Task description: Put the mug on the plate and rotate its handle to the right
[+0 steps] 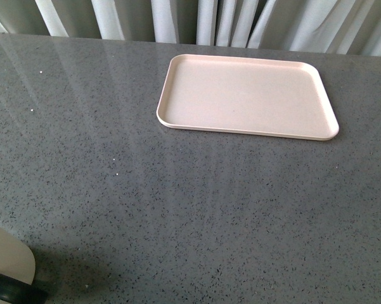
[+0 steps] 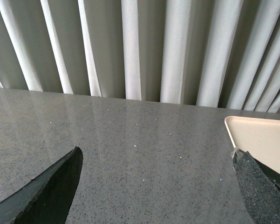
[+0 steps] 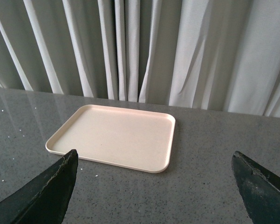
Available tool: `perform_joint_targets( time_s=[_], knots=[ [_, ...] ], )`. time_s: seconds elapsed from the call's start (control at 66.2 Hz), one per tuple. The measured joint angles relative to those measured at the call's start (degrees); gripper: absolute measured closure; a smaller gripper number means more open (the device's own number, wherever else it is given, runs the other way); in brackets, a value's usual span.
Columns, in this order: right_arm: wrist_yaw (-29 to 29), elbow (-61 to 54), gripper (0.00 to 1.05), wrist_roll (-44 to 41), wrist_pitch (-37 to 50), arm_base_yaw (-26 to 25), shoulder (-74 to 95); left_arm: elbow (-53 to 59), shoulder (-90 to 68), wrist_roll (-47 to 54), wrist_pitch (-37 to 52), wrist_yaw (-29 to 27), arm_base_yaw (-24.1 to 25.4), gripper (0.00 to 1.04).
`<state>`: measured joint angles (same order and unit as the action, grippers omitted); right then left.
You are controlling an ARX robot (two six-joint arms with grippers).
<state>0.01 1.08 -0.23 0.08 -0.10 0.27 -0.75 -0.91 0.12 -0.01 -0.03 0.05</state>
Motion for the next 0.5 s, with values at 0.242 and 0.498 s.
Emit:
perform_joint_targets(
  time_s=[0.242,0.498],
  knots=[
    [0.00,0.00,0.09,0.00,0.00,0.00,0.00,0.00,0.00,0.00,0.00,0.02,0.00,0.09],
    [0.00,0.00,0.09,0.00,0.00,0.00,0.00,0.00,0.00,0.00,0.00,0.02,0.00,0.09]
  ],
)
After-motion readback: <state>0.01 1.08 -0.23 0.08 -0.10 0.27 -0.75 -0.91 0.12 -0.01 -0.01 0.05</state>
